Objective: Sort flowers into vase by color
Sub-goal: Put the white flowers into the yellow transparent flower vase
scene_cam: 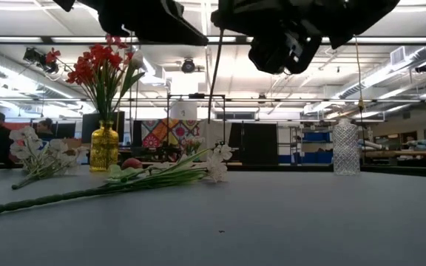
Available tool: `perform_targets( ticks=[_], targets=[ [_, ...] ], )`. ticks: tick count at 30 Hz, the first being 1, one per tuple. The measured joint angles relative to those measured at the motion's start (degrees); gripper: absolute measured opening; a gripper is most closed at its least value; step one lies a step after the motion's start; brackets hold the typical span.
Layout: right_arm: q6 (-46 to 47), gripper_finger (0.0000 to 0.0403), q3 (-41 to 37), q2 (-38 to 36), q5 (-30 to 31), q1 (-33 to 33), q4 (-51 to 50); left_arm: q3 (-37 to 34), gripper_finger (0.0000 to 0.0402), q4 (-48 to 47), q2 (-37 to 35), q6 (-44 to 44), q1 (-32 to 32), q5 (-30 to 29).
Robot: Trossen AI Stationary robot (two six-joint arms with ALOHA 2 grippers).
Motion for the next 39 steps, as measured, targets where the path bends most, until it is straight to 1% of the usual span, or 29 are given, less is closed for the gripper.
perform_targets(
  ticks=[2, 5, 9, 11, 16, 20, 25, 29, 33, 39],
  targets=[
    [-1.21, 0.0037, 0.00, 0.00, -0.39, -0.57, 0.02, 0.00, 0.0158, 0.13, 0.00, 1.97, -0.54, 0.05],
    [-1.81, 0.0037, 0.00, 0.00, -2.53, -0.95, 0.14, 0.00, 0.0158, -0.07, 0.00, 3.51, -0.82, 0.31],
    [-1.72, 0.0036, 0.00, 0.00, -5.70, -0.98, 2.10, 0.00, 0.0158, 0.10, 0.00, 5.55, -0.73, -2.17],
    [-1.16, 0.0036, 0.00, 0.00, -6.84, -0.98, 3.16, 0.00, 0.0158, 0.20, 0.00, 6.44, -0.70, -2.18],
    [-0.85, 0.0036, 0.00, 0.00, -8.11, -1.00, 3.60, 0.00, 0.0158, 1.71, 0.00, 8.36, -0.48, -2.16],
    [-0.85, 0.0036, 0.00, 0.00, -7.86, -1.03, 3.61, 0.00, 0.0153, 3.51, 0.44, 9.22, 1.38, -1.89],
    [0.13, 0.0037, 0.00, 0.00, -6.98, -0.96, 4.05, 0.00, 0.0135, 7.26, 2.80, 11.35, 4.15, 1.39],
    [0.49, 0.0037, 0.00, 0.00, -6.11, -0.98, 4.19, 0.00, 0.0120, 7.15, 3.43, 11.44, 4.56, 2.11],
    [0.31, 0.0037, 0.00, 0.00, -4.29, -0.98, 4.33, 0.00, 0.0097, 6.47, 3.43, 11.39, 4.17, 6.00],
    [0.25, 0.0037, 0.00, 0.00, -4.02, -1.11, 4.33, 0.00, 0.0052, 6.57, 3.45, 12.84, 4.46, 6.13]
  ],
)
